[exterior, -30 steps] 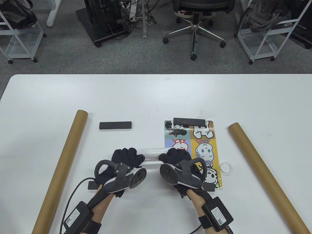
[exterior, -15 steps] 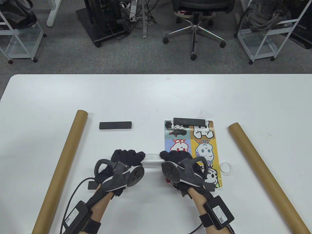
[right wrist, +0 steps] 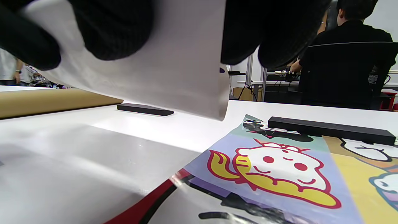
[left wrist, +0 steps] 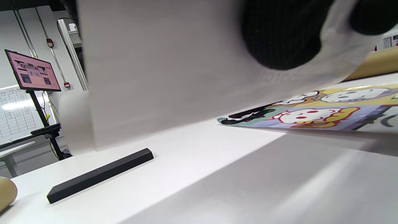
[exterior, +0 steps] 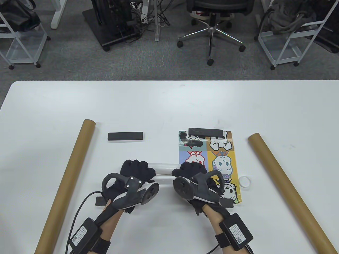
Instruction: Roll up posters and store in mailing tubes
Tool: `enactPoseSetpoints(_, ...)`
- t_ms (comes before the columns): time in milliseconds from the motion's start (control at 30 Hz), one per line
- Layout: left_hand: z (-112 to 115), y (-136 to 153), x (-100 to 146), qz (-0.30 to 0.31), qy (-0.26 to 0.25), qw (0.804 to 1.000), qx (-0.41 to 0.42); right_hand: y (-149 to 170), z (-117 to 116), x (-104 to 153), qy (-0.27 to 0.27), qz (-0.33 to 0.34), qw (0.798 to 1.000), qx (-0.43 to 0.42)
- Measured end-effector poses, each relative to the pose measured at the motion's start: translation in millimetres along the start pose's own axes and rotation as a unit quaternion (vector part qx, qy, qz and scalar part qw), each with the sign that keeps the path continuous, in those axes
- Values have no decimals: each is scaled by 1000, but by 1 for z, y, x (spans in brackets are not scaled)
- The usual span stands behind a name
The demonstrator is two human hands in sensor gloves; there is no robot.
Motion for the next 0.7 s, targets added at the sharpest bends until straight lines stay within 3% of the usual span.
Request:
enactPoseSetpoints(167,-1,-4,-1,-8,15,999,-30,1,-1,0,-3,-1,1000,-6)
enactPoseSetpoints(700,-2,6,1,-4,-11,999,39,9,1,2,28,-4,1000,-1)
Point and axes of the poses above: the tracker on the back of each hand, its own y axis roughly to the little-finger side, its own x axis roughly from the fingertips to the wrist, z = x × y, the point moved 2 cm from there along -x, roughly from the wrist to the fingertips, and after that the axes turned 9 degrees about z, right-handed, at the moved point
